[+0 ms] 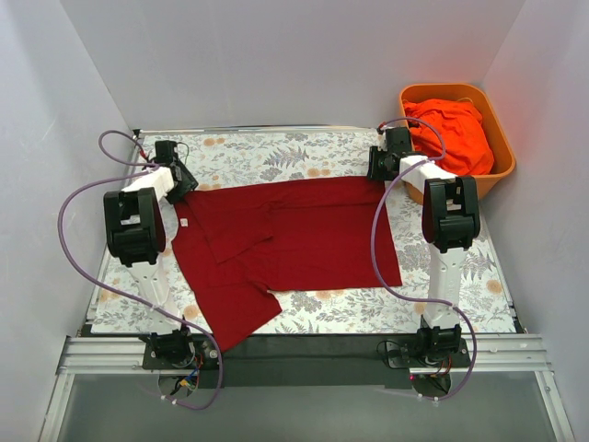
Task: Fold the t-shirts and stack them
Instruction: Fold the tshirt
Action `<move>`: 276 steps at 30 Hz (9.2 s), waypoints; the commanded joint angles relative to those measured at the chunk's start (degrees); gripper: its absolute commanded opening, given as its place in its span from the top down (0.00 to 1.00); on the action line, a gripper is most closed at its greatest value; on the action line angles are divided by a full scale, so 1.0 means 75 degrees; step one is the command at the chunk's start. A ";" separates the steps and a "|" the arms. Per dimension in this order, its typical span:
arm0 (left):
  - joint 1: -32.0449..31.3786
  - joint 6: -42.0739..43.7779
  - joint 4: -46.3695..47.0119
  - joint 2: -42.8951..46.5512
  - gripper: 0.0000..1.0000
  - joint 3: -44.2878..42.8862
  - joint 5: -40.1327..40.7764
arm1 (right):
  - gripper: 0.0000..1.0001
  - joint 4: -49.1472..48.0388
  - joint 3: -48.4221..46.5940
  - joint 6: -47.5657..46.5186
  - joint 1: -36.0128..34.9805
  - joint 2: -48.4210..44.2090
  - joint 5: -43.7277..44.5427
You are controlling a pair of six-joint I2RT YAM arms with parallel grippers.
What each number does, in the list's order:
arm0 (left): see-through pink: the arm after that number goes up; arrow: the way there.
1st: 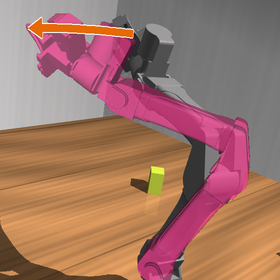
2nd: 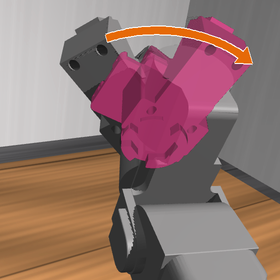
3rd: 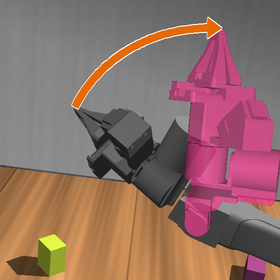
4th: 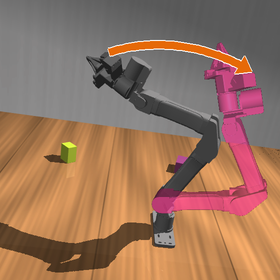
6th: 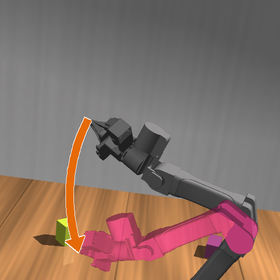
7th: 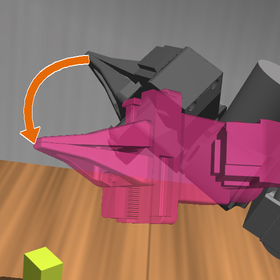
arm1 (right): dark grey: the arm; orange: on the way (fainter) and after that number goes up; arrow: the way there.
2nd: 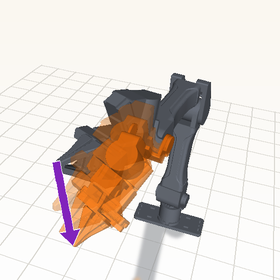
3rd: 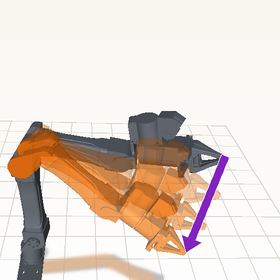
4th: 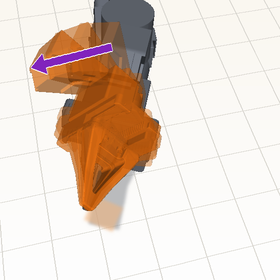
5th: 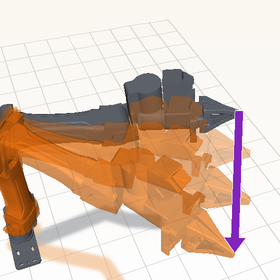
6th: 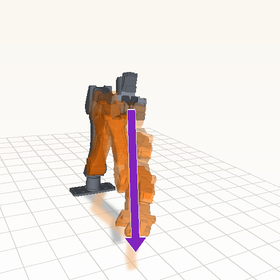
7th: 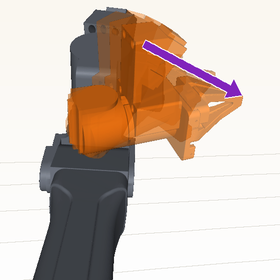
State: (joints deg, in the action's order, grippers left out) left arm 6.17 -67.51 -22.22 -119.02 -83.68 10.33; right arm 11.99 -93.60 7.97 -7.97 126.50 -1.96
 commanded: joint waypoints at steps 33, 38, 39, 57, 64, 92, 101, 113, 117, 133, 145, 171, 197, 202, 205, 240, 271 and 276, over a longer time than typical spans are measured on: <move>-0.0929 -0.0047 -0.0413 0.0964 0.54 0.1478 0.0381 | 0.63 -0.0087 0.2484 0.0426 0.0159 -0.1550 -0.0021; -0.0835 0.0164 -0.0576 0.0600 0.53 0.1103 0.0369 | 0.63 -0.0040 0.2508 0.0309 0.0347 -0.1620 0.0109; -0.0847 0.0188 -0.0588 0.0635 0.52 0.1103 0.0300 | 0.63 -0.0028 0.2473 0.0274 0.0336 -0.1655 -0.0089; -0.1374 -0.0361 -0.1583 0.5261 0.30 0.3444 -0.0042 | 0.50 0.0135 0.4134 0.0941 -0.0543 -0.4523 -0.0935; -0.1374 -0.2036 -0.2861 0.7302 0.40 0.5062 0.0357 | 0.46 0.0803 0.5658 0.1059 -0.0672 -0.6142 -0.0467; -0.1374 -0.3222 -0.2592 0.6377 0.70 0.6587 0.0721 | 0.45 0.2057 0.7640 0.1105 -0.0649 -0.7831 0.0577; -0.1374 -0.2964 -0.2464 0.6706 1.00 0.6563 0.0463 | 0.48 0.2526 0.7992 0.1211 -0.0590 -0.8182 0.0940; -0.1374 -0.2882 -0.2276 0.7104 1.00 0.6646 0.0475 | 0.59 0.2854 0.8074 0.1340 -0.0602 -0.8159 0.0484; -0.1374 -0.2882 -0.2253 0.7139 1.00 0.6645 0.0486 | 0.59 0.2925 0.8051 0.1340 -0.0602 -0.7984 0.0355; -0.1351 -0.2801 -0.2592 0.7642 1.00 0.6330 0.0556 | 0.99 0.2866 0.7595 0.1317 -0.0602 -0.7878 0.0413; -0.0835 -0.2191 -0.2768 0.7152 1.00 0.4736 0.0393 | 0.99 0.3159 0.5731 0.0954 -0.0532 -0.7328 0.0788; -0.0378 -0.1534 -0.1808 0.4269 0.97 0.3189 -0.0463 | 0.99 0.2808 0.2848 0.0684 -0.0449 -0.4457 0.0952; -0.0284 -0.1218 -0.1549 0.4428 0.34 0.2941 -0.0628 | 0.53 0.1918 0.2577 0.0509 -0.0753 -0.3916 0.0567; -0.0284 -0.1288 -0.2006 0.5719 0.30 0.3773 -0.0428 | 0.51 0.1309 0.2952 -0.0053 -0.2439 -0.4677 0.0484; -0.0284 -0.1312 -0.2100 0.6458 0.29 0.4674 -0.0427 | 0.51 0.0655 0.3175 -0.0464 -0.3482 -0.4796 -0.0087; -0.1034 -0.2460 -0.1420 0.5604 0.71 0.6868 -0.1014 | 0.73 0.0159 0.0703 -0.3148 -0.7680 -0.0296 -0.0454; -0.1081 -0.1546 -0.0520 0.3847 1.00 0.2486 -0.1119 | 0.99 0.0359 -0.1593 -0.3851 -0.6028 -0.0168 0.1035; -0.1081 -0.1581 -0.0237 0.3519 1.00 0.2415 -0.0804 | 0.99 0.0300 -0.1956 -0.3851 -0.5817 0.0230 0.1011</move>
State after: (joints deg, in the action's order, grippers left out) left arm -2.00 -80.03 -27.22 -92.40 -63.46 2.28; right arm 14.87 -104.97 -19.94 -52.21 126.72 4.99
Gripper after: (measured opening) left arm 0.019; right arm 0.013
